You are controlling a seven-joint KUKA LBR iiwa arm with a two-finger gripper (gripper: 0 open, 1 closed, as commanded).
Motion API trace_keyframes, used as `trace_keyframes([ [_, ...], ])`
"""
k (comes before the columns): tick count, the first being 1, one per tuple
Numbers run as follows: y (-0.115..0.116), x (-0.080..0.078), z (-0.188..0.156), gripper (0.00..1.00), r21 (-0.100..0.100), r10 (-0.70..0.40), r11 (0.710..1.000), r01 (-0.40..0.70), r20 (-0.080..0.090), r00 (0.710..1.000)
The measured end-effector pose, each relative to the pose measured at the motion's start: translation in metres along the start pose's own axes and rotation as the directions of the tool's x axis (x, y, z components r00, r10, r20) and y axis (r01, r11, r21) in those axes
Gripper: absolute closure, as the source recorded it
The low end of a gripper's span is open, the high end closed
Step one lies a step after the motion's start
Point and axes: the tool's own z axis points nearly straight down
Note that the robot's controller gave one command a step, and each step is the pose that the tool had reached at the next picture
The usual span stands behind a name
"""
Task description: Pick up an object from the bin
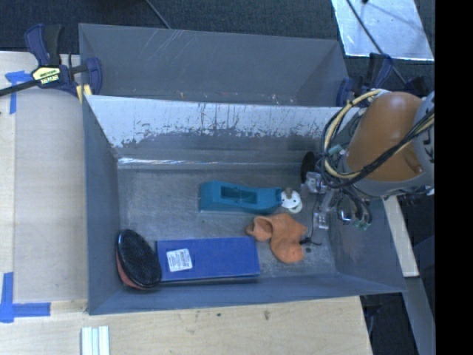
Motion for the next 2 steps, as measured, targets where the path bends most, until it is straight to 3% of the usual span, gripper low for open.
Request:
trace_keyframes([
  [1,-0.029,0.000,0.003,0.00,0.000,-0.292,0.956,0.292,0.001,0.956],
  [2,-0.019,0.016,0.021,0.00,0.000,-0.340,0.941,0.340,0.002,0.941],
])
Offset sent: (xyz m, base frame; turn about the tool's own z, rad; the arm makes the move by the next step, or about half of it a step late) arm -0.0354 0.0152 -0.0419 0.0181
